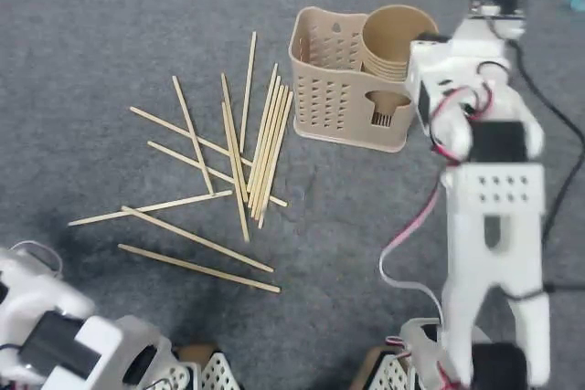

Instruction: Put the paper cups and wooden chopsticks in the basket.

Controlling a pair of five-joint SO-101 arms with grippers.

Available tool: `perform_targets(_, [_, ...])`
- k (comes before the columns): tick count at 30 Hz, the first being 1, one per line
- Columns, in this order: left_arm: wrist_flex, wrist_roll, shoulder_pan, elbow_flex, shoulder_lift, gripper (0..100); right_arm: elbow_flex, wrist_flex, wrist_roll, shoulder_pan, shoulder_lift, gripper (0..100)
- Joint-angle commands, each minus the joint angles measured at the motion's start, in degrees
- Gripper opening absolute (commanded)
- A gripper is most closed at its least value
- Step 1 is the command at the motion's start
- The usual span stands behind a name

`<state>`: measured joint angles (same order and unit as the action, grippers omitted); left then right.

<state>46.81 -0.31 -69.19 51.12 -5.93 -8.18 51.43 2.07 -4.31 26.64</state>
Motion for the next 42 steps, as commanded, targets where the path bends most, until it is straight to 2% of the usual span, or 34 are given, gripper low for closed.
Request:
perform_targets(1, [0.4,0.3,0.0,-1.9,0.1,1,0.4,-1.2,0.4,0.0,4.9,0.7])
perform_targets(5, [0.4,0.3,-0.1,-1.9,0.1,1,-1.5,-2.1,0.4,0.0,3.6,0.7])
perform_targets(11, [0.4,0.3,-0.3,-1.9,0.1,1,-11.3,-13.2,0.1,0.4,-1.9,0.7])
perform_targets(14, [0.4,0.3,-0.3,-1.9,0.1,1,-13.5,-14.3,0.2,0.3,-2.0,0.7])
perform_targets(21, [0.4,0.3,-0.3,-1.9,0.1,1,-8.9,-5.9,0.3,0.5,13.0,0.7])
perform_targets(26, [0.4,0.3,-0.2,-1.9,0.1,1,-8.1,13.5,-0.1,-0.1,27.6,0.7])
perform_targets(28, [0.4,0.4,0.2,-2.2,0.1,1,-9.8,20.9,-3.4,-1.5,30.3,0.7])
perform_targets(31, [1.8,0.6,1.9,-3.2,0.1,1,-15.5,30.0,-16.0,-4.4,31.0,0.7])
perform_targets(34, [8.3,0.8,3.8,-7.0,0.1,2,-25.5,33.9,-25.8,-6.9,31.0,0.7])
perform_targets(37, [16.9,4.0,6.7,-13.3,0.1,2,-37.1,32.0,-30.2,-7.8,31.5,0.7])
perform_targets(42, [26.5,8.0,12.7,-23.0,0.5,2,-53.5,20.0,-30.0,-8.2,31.5,0.7])
